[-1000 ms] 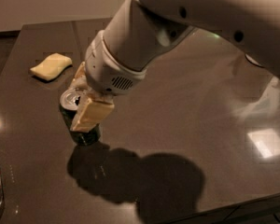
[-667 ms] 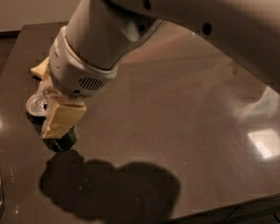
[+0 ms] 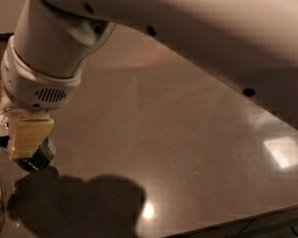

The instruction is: Move green can near water bottle

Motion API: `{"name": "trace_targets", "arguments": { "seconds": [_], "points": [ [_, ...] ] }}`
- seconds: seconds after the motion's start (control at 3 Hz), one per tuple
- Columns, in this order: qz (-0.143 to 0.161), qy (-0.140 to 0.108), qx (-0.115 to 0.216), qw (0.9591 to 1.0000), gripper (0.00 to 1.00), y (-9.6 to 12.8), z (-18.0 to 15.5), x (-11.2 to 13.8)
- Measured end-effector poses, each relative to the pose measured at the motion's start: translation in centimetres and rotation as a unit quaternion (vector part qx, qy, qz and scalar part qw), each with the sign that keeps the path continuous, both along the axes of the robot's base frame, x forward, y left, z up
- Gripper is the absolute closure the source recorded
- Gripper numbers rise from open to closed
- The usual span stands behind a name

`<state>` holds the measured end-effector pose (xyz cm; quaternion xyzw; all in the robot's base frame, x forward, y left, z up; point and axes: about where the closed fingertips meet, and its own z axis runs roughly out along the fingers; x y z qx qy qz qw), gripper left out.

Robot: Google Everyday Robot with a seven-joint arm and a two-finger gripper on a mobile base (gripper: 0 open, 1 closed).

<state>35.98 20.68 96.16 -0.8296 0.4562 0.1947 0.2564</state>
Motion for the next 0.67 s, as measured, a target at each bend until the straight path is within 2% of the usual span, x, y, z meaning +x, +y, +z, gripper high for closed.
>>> {"name": "trace_targets", "arguments": {
  "seconds": [0.33, 0.67],
  "points": [
    [0.010, -0.001, -0.017, 0.9998, 0.84, 0.8, -1.1, -0.6],
    [0.016, 0.005, -0.031, 0.9994, 0.61, 1.1, -2.2, -1.2]
  ]
}}
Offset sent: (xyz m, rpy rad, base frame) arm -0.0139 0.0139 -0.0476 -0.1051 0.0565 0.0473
